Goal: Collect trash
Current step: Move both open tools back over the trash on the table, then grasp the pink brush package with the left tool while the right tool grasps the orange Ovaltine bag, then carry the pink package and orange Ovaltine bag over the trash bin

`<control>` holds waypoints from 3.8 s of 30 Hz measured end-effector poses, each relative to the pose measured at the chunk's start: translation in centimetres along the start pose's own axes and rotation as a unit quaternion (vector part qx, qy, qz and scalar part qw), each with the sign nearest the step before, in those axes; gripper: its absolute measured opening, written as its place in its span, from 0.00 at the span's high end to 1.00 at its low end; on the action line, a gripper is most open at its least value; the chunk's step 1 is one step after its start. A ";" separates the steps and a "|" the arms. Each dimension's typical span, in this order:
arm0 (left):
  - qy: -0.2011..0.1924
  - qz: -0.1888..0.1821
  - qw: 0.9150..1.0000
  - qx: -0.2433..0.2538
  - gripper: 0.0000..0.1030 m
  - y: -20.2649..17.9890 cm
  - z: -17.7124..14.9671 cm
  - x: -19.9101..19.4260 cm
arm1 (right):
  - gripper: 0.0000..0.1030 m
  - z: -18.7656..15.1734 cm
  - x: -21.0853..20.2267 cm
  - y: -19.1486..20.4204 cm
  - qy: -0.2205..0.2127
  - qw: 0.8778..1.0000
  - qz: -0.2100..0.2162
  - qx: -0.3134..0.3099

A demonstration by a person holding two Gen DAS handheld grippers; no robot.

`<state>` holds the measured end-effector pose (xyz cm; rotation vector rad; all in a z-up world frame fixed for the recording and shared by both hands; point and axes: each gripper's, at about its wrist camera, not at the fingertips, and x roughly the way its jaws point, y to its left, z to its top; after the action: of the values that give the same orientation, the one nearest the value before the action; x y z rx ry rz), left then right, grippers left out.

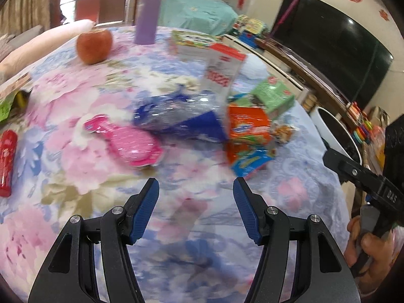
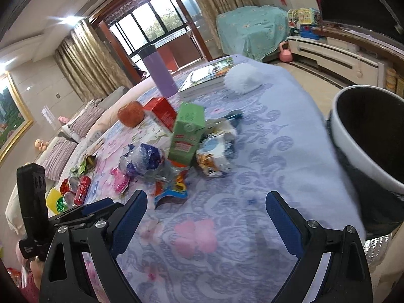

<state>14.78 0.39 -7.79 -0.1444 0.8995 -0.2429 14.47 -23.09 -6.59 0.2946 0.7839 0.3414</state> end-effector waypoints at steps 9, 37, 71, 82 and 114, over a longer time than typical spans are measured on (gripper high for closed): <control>0.004 0.037 0.999 -0.039 0.28 3.9 1.2 0.7 | 0.07 0.0 2.8 2.1 0.024 0.999 0.020 -0.008; -0.007 0.054 0.998 0.009 0.46 3.5 0.8 2.1 | 0.69 0.0 5.4 2.7 0.051 0.998 0.042 -0.023; -0.020 -0.076 0.983 0.165 0.46 -13.7 -1.3 -1.2 | 0.70 -2.1 -8.8 -6.2 -0.063 0.997 -0.015 0.048; -0.024 -0.096 0.974 0.205 0.46 -18.6 -0.7 -0.7 | 0.70 -2.2 -11.6 -9.6 -0.091 0.992 -0.035 0.074; -0.021 -0.141 0.953 0.267 0.46 -29.6 4.6 5.2 | 0.70 2.0 -13.3 -17.7 -0.094 0.987 -0.088 0.100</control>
<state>17.11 -29.39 -2.25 0.2276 0.7418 -0.7373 10.52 -44.73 -3.52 0.4358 0.6531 0.0673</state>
